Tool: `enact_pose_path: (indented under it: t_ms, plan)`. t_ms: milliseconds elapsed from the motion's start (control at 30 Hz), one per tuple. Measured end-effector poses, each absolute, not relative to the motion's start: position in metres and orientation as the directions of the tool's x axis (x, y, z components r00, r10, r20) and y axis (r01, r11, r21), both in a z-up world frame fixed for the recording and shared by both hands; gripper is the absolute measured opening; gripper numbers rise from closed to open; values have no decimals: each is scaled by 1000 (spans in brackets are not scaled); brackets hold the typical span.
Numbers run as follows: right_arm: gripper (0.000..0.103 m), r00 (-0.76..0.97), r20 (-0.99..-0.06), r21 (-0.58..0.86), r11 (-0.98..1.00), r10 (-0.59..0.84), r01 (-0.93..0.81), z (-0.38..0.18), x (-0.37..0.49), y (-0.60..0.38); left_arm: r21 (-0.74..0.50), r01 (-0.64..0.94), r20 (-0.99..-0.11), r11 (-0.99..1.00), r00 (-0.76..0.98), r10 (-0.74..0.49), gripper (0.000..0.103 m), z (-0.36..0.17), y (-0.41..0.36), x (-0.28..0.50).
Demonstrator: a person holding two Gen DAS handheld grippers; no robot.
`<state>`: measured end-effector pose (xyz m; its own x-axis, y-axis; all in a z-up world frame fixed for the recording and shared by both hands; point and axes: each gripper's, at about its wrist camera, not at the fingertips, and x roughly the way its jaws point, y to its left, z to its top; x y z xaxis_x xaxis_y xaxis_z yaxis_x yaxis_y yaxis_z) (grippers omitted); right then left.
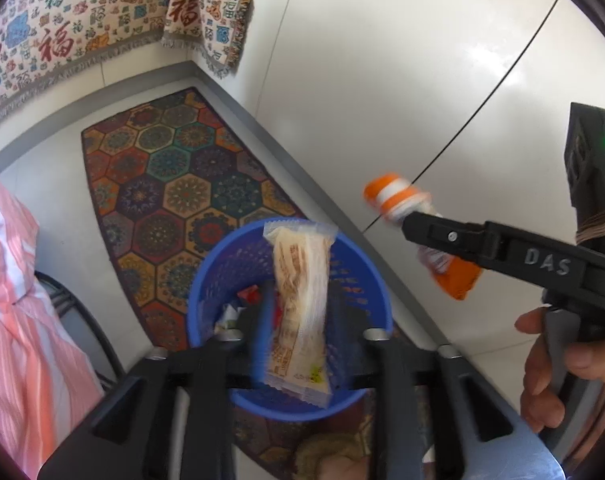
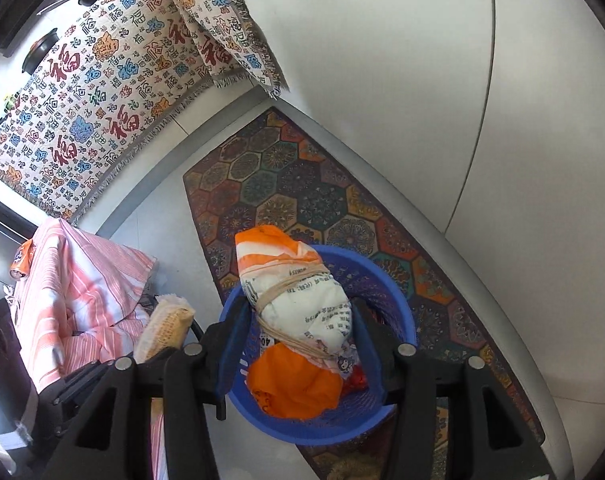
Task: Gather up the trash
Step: 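Carry the bread bag and wrapper over the blue wastebasket and open both grippers, then move both open tools back over the table toward the tissue box and can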
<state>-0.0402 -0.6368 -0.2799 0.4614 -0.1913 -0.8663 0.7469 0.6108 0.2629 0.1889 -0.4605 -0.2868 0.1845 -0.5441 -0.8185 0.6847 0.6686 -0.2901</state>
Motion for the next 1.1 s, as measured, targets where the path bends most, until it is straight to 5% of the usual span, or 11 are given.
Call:
enact_pose_path:
  t_ms: [33,67,333,667,1100]
  plan:
    - [62,462,-865,263,606,-196,750,-280,-41,-638,-288,684,-814,670,194,-547,62,-287,-461,189]
    - [66,462,-864,263,602,-202,754,-280,-40,-638,-285,684,-810,671,202,-550,64,-287,-461,189]
    - [66,497,-819,240,615,-288,751,-254,-41,-631,-307,654,-775,691,250,-581,65,-246,-429,191]
    - [66,612,-666,116,751,-427,650,-183,-2,-566,-264,594,-727,760,395,-561,87,-153,-288,151]
    - [66,694,-715,17,991,-81,133,-182,122,-341,-77,257,-758,963,612,-224,96,-167,-78,208]
